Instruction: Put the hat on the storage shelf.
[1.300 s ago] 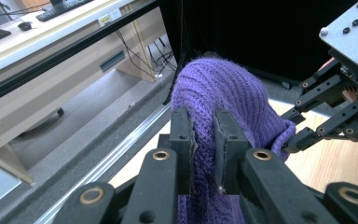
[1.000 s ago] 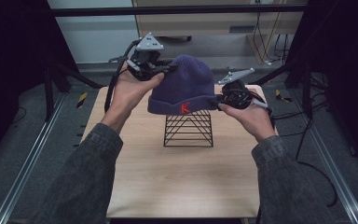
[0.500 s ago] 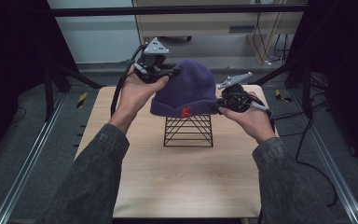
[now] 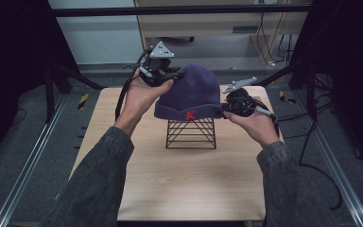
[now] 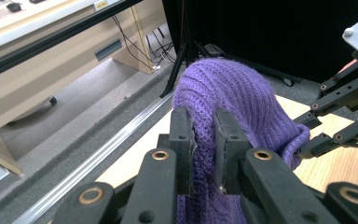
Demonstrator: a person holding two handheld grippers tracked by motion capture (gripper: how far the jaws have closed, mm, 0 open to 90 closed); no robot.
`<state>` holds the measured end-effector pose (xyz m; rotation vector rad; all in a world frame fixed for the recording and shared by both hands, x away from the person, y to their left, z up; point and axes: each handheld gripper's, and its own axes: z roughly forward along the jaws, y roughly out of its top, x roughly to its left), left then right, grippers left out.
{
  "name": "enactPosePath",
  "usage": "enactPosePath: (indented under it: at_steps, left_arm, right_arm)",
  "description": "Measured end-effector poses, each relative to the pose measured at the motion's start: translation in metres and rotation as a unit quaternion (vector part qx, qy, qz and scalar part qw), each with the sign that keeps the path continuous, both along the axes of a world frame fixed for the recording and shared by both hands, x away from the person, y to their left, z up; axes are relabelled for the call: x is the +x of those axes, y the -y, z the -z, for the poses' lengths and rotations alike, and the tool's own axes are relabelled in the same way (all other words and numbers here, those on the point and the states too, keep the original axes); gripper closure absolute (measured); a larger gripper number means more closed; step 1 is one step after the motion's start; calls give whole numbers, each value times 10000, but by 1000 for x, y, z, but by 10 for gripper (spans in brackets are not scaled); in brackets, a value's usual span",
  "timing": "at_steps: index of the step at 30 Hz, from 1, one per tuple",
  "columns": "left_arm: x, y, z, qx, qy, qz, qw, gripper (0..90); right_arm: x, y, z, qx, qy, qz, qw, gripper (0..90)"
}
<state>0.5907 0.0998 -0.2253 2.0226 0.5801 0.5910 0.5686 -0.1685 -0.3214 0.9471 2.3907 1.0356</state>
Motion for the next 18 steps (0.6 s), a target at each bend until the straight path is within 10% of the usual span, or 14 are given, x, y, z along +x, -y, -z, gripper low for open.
enactPosePath:
  at_steps: [18]
  left_arm:
    - [2,6,25,69,-137,99,9998,786]
  right_arm:
    - [-1,5,26,-76,-145,31,9999,699]
